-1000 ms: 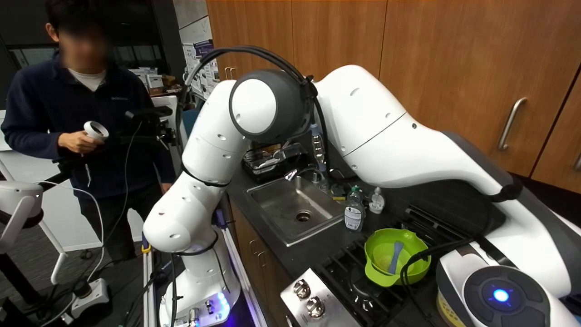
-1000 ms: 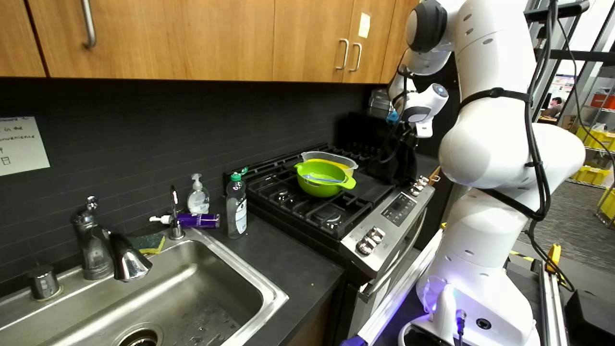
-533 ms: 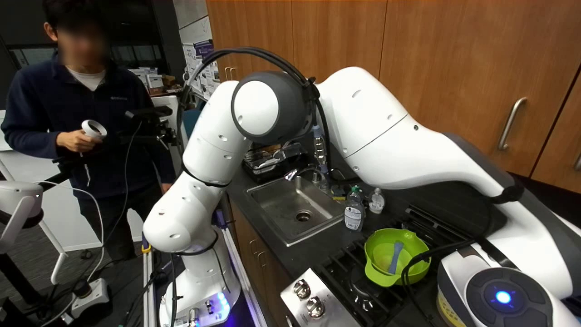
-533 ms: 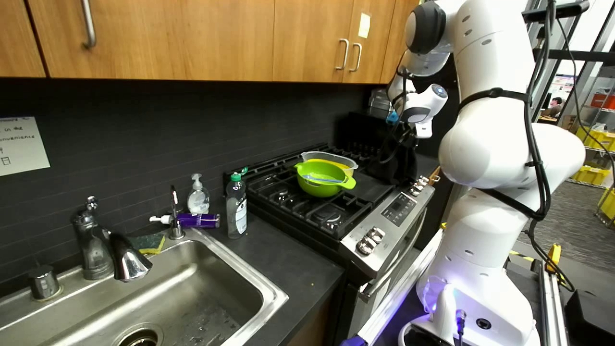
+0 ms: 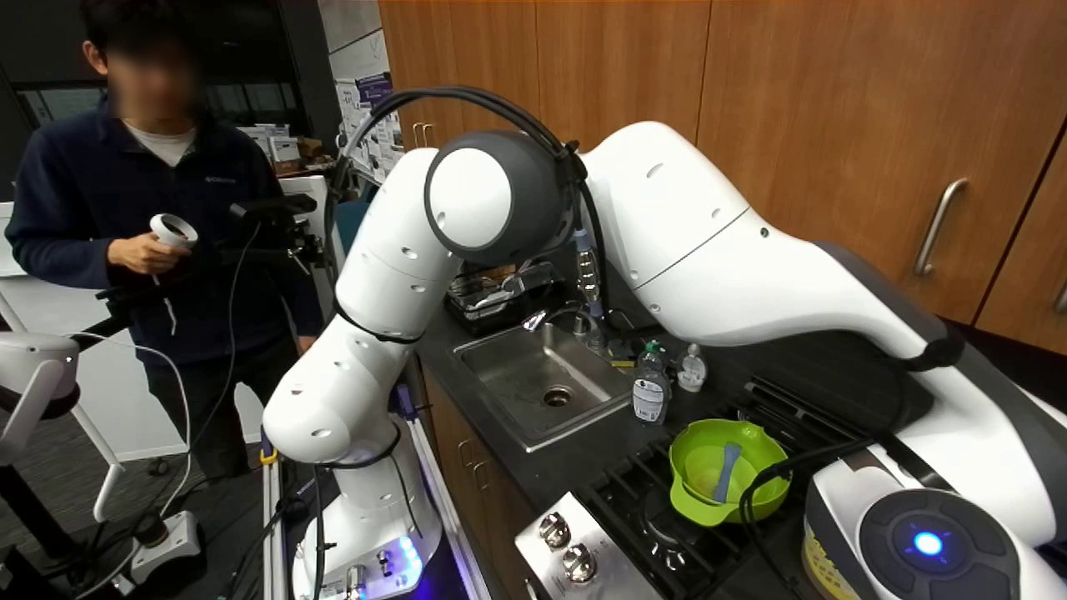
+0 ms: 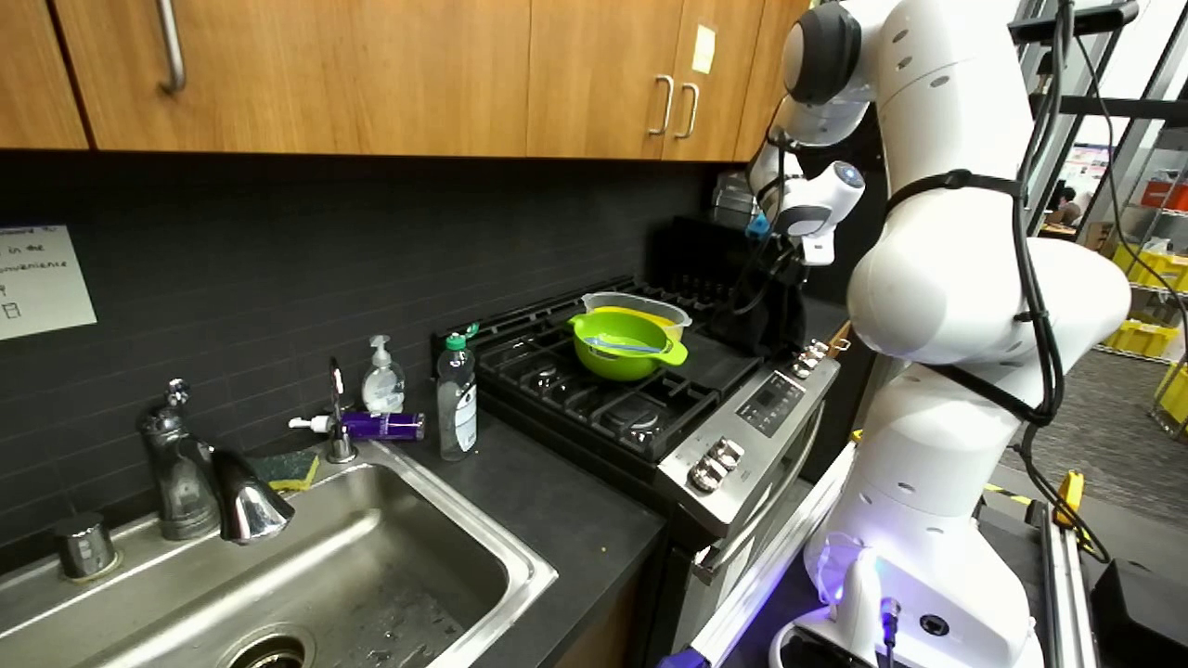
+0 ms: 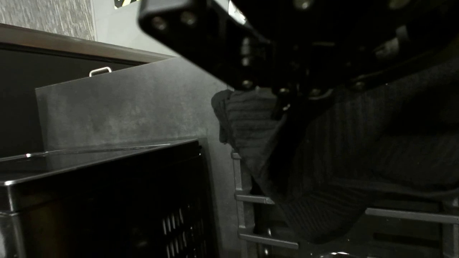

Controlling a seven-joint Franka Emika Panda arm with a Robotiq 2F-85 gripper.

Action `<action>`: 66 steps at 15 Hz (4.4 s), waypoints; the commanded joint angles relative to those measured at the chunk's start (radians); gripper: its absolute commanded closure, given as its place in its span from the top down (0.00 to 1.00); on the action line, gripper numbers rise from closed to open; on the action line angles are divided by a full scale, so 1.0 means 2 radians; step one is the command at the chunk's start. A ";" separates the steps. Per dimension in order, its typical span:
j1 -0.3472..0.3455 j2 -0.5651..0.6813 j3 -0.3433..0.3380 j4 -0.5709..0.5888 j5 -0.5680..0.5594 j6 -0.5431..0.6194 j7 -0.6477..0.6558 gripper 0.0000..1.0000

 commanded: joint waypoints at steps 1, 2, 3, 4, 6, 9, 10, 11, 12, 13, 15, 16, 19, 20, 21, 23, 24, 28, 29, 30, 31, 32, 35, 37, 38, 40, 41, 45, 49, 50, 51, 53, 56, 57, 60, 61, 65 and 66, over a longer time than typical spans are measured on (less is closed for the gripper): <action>-0.004 -0.010 0.005 0.001 0.001 -0.009 -0.006 0.01; -0.005 -0.012 0.006 0.001 0.001 -0.009 -0.009 0.01; -0.006 -0.015 0.007 -0.001 0.003 -0.012 -0.016 0.01; -0.010 -0.022 0.010 -0.004 0.004 -0.022 -0.032 0.01; -0.019 -0.037 0.014 -0.013 0.020 -0.045 -0.084 0.01; -0.032 -0.069 0.017 -0.034 0.044 -0.093 -0.176 0.01; -0.036 -0.082 0.017 -0.045 0.050 -0.112 -0.209 0.01; -0.038 -0.095 0.015 -0.056 0.051 -0.128 -0.233 0.01; -0.039 -0.106 0.012 -0.066 0.054 -0.142 -0.254 0.01; -0.039 -0.115 0.008 -0.074 0.054 -0.153 -0.266 0.01; -0.041 -0.137 0.002 -0.092 0.045 -0.180 -0.276 0.01; -0.041 -0.150 -0.001 -0.103 0.043 -0.191 -0.284 0.01; -0.037 -0.183 -0.010 -0.132 0.041 -0.211 -0.300 0.01; -0.036 -0.193 -0.012 -0.141 0.041 -0.216 -0.307 0.01; -0.034 -0.204 -0.014 -0.151 0.040 -0.219 -0.312 0.01; -0.030 -0.225 -0.016 -0.171 0.038 -0.221 -0.326 0.01; -0.028 -0.239 -0.017 -0.183 0.037 -0.222 -0.334 0.01; -0.012 -0.288 -0.016 -0.228 0.036 -0.204 -0.366 0.01; -0.008 -0.303 -0.016 -0.240 0.035 -0.199 -0.374 0.01; -0.005 -0.316 -0.016 -0.250 0.034 -0.195 -0.381 0.01; -0.001 -0.330 -0.015 -0.261 0.033 -0.189 -0.389 0.01; 0.003 -0.342 -0.014 -0.271 0.034 -0.181 -0.397 0.01; 0.013 -0.376 -0.011 -0.297 0.032 -0.160 -0.414 0.01; 0.019 -0.403 -0.008 -0.317 0.032 -0.141 -0.428 0.01; 0.022 -0.418 -0.005 -0.327 0.033 -0.126 -0.439 0.01; 0.030 -0.443 0.004 -0.345 0.037 -0.095 -0.460 0.01; 0.034 -0.453 0.009 -0.352 0.038 -0.080 -0.467 0.01; 0.051 -0.469 0.038 -0.371 0.036 -0.018 -0.488 0.01; 0.057 -0.447 0.072 -0.371 0.034 0.020 -0.482 0.01; 0.057 -0.445 0.076 -0.372 0.033 0.024 -0.483 0.01; 0.058 -0.442 0.080 -0.372 0.033 0.027 -0.483 0.01; 0.056 -0.440 0.084 -0.374 0.033 0.028 -0.486 0.01; 0.056 -0.437 0.089 -0.377 0.034 0.032 -0.493 0.01; 0.056 -0.437 0.090 -0.379 0.035 0.034 -0.496 0.01; 0.057 -0.429 0.093 -0.379 0.035 0.037 -0.502 0.01; 0.056 -0.423 0.093 -0.378 0.031 0.034 -0.495 0.27; 0.051 -0.402 0.088 -0.371 0.013 0.021 -0.478 0.45; 0.049 -0.398 0.086 -0.370 0.007 0.017 -0.473 0.53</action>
